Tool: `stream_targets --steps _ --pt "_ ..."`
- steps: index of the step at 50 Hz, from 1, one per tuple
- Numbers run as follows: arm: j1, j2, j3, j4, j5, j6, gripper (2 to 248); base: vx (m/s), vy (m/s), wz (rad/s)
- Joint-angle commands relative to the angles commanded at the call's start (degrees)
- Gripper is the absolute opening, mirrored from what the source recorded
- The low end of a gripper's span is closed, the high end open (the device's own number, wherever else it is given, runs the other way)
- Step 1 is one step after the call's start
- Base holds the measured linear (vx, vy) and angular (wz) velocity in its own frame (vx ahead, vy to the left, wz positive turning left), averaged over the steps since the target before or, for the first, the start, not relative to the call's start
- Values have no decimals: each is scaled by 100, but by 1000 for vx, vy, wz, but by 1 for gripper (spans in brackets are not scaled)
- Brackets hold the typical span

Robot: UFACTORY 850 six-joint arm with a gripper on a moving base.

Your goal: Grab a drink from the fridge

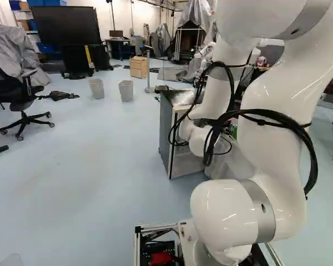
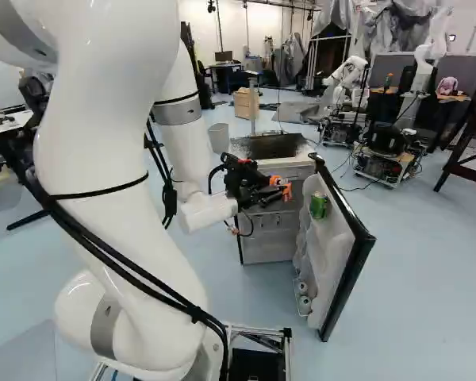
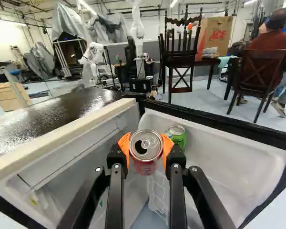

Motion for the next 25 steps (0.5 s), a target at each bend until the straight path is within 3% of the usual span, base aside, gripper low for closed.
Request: stream_targets --steps 25 --pt "37 17 21 -705 0 0 91 0 0 0"
